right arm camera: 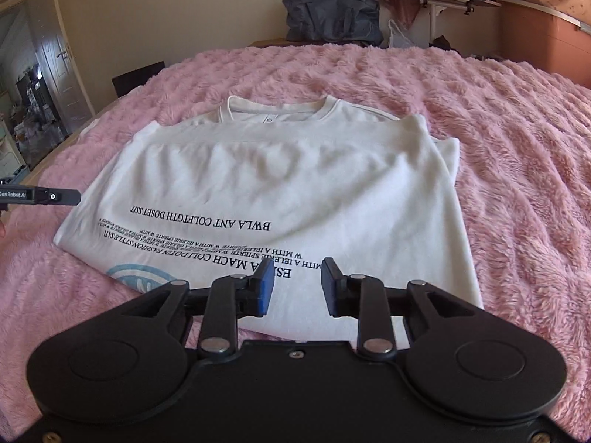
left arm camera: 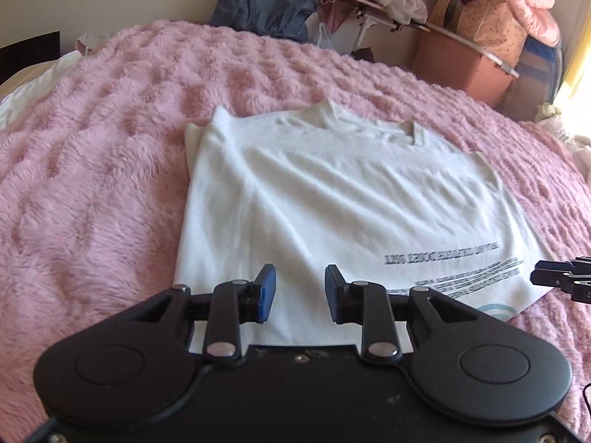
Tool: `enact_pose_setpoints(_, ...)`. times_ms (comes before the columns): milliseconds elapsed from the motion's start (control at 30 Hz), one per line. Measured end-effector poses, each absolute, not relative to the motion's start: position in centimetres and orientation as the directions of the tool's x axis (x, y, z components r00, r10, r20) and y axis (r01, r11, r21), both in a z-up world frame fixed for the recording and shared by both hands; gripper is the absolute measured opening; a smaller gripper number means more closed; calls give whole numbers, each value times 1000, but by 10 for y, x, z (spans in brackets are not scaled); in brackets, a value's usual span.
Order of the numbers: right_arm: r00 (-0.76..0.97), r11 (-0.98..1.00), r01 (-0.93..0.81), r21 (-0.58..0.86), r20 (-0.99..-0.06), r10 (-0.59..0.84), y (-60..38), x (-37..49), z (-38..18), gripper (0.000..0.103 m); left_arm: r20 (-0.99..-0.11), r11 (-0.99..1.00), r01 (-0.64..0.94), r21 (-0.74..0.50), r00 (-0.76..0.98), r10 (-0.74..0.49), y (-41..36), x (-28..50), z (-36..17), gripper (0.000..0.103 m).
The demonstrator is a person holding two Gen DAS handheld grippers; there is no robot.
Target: Fold small clothes
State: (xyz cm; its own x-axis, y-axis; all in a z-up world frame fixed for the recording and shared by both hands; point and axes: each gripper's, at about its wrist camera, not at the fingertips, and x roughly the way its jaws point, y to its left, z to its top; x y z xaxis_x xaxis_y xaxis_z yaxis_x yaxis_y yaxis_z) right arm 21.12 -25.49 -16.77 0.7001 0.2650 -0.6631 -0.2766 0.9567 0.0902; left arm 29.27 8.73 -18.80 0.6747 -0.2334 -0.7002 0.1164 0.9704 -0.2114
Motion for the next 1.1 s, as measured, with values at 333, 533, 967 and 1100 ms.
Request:
enact_pose_setpoints(333,647,973,-129,191,-728,228,-292,218,-204,28,-717,953,96,-287,638,-280,110,300,-218,33)
enact_pose_setpoints(533,640,986,-130,104,-750,164,-272,220,-201,30,-694,946,112,-303,654,-300,116,294,-197,34)
enact_pose_setpoints(967,643,850,-527,20,-645,413,-87,191,-144,49,-570,885,56,-462,746,-344,208,357,-139,42)
enact_pose_setpoints(1100,603,767,-640,-44,-648,465,-18,187,-155,49,-559,851,37,-524,739,-377,225,381,-149,42)
